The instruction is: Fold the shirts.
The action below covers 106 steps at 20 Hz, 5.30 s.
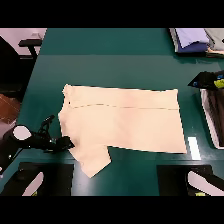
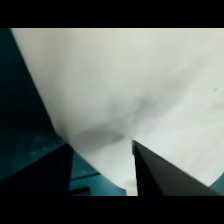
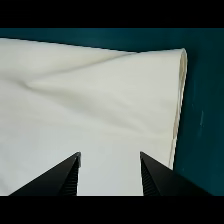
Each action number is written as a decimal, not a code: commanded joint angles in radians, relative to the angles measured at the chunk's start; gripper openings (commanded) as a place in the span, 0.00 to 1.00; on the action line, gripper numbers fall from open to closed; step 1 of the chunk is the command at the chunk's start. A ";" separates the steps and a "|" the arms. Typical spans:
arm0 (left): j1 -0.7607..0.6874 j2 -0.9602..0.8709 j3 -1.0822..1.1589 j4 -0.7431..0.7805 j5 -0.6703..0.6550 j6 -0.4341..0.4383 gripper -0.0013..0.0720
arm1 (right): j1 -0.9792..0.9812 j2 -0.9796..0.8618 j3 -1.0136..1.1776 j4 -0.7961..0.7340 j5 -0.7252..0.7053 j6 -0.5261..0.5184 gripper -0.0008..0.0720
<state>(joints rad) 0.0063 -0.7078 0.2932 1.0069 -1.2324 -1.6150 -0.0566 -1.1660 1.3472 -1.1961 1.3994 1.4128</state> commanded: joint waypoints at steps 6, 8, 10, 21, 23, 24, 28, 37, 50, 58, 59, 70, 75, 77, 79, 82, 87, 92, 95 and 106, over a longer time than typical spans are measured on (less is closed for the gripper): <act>0.000 0.005 0.002 -0.119 0.041 0.078 0.05 | -0.048 0.004 -0.012 -0.028 0.105 -0.001 0.61; 0.000 0.019 0.063 -0.116 0.011 0.091 0.05 | -0.112 0.037 -0.103 -0.097 0.138 -0.001 0.61; 0.000 0.044 0.126 -0.115 -0.010 0.097 0.05 | -0.205 0.092 -0.271 -0.194 0.158 -0.001 0.67; 0.000 0.044 0.194 -0.093 -0.040 0.105 0.05 | -0.339 0.145 -0.873 -0.130 0.035 -0.027 0.76; 0.000 0.044 0.194 -0.093 -0.040 0.105 0.05 | -0.279 0.144 -0.872 -0.131 0.024 -0.027 0.70; 0.000 0.044 0.194 -0.093 -0.040 0.105 0.05 | -0.253 0.144 -0.872 -0.131 0.018 -0.026 0.69; 0.000 0.044 0.200 -0.090 -0.053 0.105 0.05 | -0.173 0.146 -0.839 -0.141 0.029 -0.027 0.04; 0.000 -0.082 0.470 -0.012 -0.028 0.160 0.05 | -0.018 0.059 -0.383 -0.141 0.085 -0.025 0.03; 0.000 -0.836 1.057 -0.020 0.233 0.335 0.05 | 0.016 -0.489 0.218 -0.119 0.029 -0.006 0.03; 0.000 -0.857 1.064 -0.035 0.270 0.325 0.59 | -0.075 -0.576 0.319 0.125 0.045 -0.065 0.70; 0.000 -0.855 1.064 -0.047 0.253 0.325 0.59 | -0.104 -0.561 0.298 0.132 0.068 -0.077 0.71; -0.145 -0.873 1.065 -0.184 0.247 0.328 0.05 | -0.209 -0.537 -0.137 0.341 -0.048 -0.230 0.87; -0.301 -0.946 1.088 -0.185 0.362 0.268 0.05 | -0.124 -0.541 -0.137 0.383 -0.122 -0.255 0.04; -0.359 -1.001 1.143 -0.184 0.365 0.268 0.05 | -0.126 -0.499 -0.107 0.384 -0.112 -0.254 0.03; -0.412 -1.068 1.211 -0.184 0.359 0.255 0.05 | -0.126 -0.444 -0.033 0.385 -0.061 -0.240 0.03; -0.482 -1.172 1.313 -0.184 0.351 0.224 0.05 | -0.087 -0.373 0.123 0.393 0.023 -0.180 0.03; -0.536 -1.278 1.411 -0.177 0.324 0.189 0.05 | 0.039 -0.307 0.334 0.395 0.071 -0.077 0.03; -0.536 -1.295 1.417 -0.177 0.342 0.163 0.05 | 0.183 -0.309 0.461 0.524 0.045 -0.067 0.03; -0.532 -1.294 1.451 -0.174 0.328 0.165 0.05 | 0.259 -0.309 0.481 0.523 0.013 -0.068 0.03; -0.114 -0.924 1.717 0.086 0.047 0.168 0.05 | 0.690 -0.621 0.733 0.602 -0.174 -0.162 0.04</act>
<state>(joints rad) -0.2321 -1.7489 1.9663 0.9985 -1.1152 -1.4502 0.4931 -1.6775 1.9945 -0.6117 1.3277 1.2907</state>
